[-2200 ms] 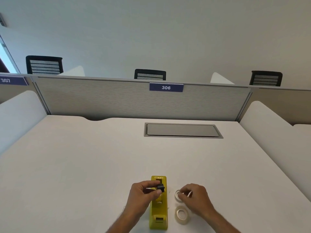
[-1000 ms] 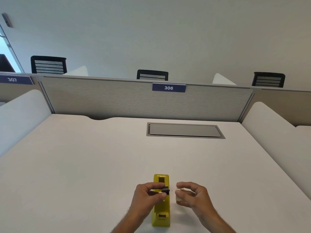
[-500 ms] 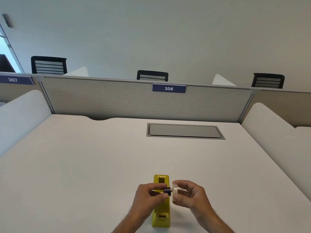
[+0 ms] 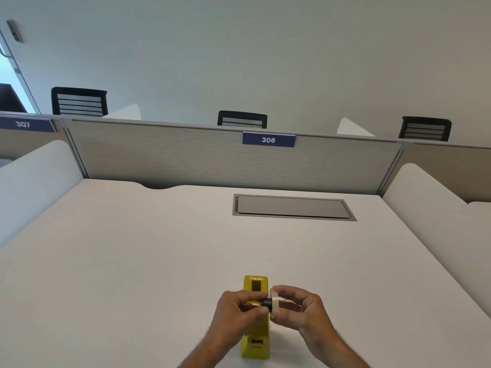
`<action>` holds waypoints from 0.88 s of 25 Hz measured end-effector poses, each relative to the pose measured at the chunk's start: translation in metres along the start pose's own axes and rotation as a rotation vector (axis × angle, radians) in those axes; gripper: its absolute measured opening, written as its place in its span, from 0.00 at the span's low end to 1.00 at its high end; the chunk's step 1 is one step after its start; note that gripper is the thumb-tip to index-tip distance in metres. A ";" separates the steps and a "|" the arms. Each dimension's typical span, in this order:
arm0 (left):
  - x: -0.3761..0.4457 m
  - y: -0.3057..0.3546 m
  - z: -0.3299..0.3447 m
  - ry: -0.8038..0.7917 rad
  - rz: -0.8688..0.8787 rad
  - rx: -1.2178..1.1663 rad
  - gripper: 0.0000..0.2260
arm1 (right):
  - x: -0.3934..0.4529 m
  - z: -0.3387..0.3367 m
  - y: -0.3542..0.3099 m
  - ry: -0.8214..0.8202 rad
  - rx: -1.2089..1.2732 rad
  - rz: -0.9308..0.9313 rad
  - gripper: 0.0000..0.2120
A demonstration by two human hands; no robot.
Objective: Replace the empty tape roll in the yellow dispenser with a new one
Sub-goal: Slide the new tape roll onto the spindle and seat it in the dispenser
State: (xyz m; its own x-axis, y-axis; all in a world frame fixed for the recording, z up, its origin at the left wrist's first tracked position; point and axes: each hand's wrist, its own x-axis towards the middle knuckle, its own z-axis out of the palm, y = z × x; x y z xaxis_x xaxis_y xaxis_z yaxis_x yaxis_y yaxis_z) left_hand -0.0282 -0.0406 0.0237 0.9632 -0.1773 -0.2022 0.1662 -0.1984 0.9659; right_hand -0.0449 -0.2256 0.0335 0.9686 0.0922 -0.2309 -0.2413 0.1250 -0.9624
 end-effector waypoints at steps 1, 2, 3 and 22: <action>0.000 -0.001 0.000 0.004 0.005 0.009 0.16 | 0.000 0.000 0.000 0.000 -0.003 0.002 0.20; 0.001 -0.001 0.001 0.010 0.006 0.014 0.16 | 0.001 0.000 0.000 -0.001 -0.005 0.004 0.19; 0.001 -0.002 0.001 0.013 0.005 0.016 0.16 | 0.001 -0.001 0.000 -0.005 -0.008 0.004 0.20; 0.009 -0.007 -0.002 -0.014 0.074 0.093 0.17 | 0.008 0.004 0.009 -0.005 -0.105 -0.028 0.23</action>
State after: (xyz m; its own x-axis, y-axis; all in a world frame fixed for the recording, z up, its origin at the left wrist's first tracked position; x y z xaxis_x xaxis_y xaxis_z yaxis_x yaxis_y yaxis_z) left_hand -0.0203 -0.0391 0.0153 0.9689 -0.2081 -0.1341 0.0742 -0.2725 0.9593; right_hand -0.0393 -0.2200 0.0236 0.9746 0.0952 -0.2028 -0.2059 0.0236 -0.9783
